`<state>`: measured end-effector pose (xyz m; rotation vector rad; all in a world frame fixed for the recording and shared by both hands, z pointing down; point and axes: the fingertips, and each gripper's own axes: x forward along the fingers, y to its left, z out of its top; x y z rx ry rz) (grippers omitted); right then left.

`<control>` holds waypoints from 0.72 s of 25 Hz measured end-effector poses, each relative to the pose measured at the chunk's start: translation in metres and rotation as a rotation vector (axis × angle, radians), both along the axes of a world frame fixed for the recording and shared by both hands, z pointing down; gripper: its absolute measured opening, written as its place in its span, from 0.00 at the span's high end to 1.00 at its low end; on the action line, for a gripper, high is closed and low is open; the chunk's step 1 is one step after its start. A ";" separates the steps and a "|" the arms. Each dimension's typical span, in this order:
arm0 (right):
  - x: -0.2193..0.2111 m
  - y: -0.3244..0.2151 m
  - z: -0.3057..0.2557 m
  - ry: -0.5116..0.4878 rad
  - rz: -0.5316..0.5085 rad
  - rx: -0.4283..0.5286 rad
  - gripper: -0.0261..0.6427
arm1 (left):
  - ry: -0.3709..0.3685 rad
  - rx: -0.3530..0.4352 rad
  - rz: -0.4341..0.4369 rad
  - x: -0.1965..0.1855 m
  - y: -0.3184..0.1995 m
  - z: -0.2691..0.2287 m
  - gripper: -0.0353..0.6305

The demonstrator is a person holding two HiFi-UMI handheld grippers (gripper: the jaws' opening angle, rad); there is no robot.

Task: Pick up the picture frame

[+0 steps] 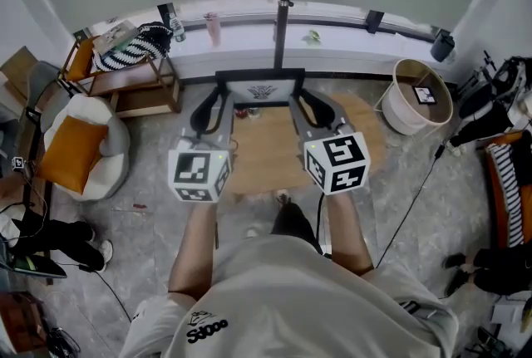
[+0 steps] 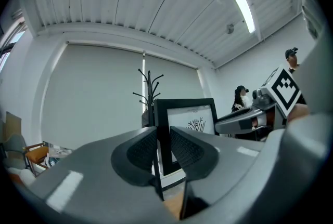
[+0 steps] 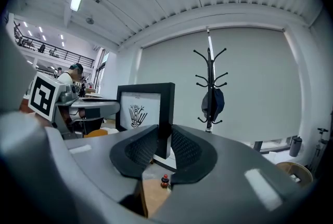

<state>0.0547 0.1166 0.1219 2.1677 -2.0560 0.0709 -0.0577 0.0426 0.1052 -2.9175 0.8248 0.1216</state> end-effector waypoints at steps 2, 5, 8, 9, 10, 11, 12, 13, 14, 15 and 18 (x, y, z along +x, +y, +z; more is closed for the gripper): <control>0.000 -0.001 0.001 0.000 -0.003 -0.002 0.84 | -0.002 -0.003 -0.001 0.000 -0.001 0.001 0.82; 0.000 -0.004 0.003 -0.004 -0.004 -0.008 0.84 | -0.005 -0.011 -0.001 0.000 -0.004 0.003 0.82; 0.000 -0.004 0.005 -0.008 -0.001 -0.011 0.84 | -0.007 -0.011 0.002 0.000 -0.004 0.005 0.82; 0.000 -0.004 0.005 -0.008 0.001 -0.011 0.84 | -0.008 -0.010 0.004 0.000 -0.004 0.005 0.82; 0.000 -0.004 0.005 -0.008 0.002 -0.010 0.84 | -0.009 -0.009 0.005 0.000 -0.004 0.005 0.82; 0.000 -0.003 0.005 -0.009 0.004 -0.009 0.84 | -0.009 -0.008 0.007 0.001 -0.004 0.005 0.82; 0.001 -0.003 0.006 -0.009 0.004 -0.008 0.84 | -0.009 -0.007 0.007 0.001 -0.003 0.005 0.82; 0.001 -0.003 0.006 -0.010 0.004 -0.008 0.84 | -0.009 -0.007 0.007 0.001 -0.003 0.005 0.82; 0.000 -0.003 0.006 -0.011 0.004 -0.008 0.84 | -0.009 -0.006 0.007 0.001 -0.003 0.005 0.82; 0.000 -0.003 0.006 -0.010 0.003 -0.007 0.84 | -0.008 -0.005 0.006 0.000 -0.002 0.005 0.82; -0.001 -0.003 0.004 -0.005 -0.001 -0.003 0.84 | -0.006 0.000 0.000 -0.002 -0.002 0.003 0.82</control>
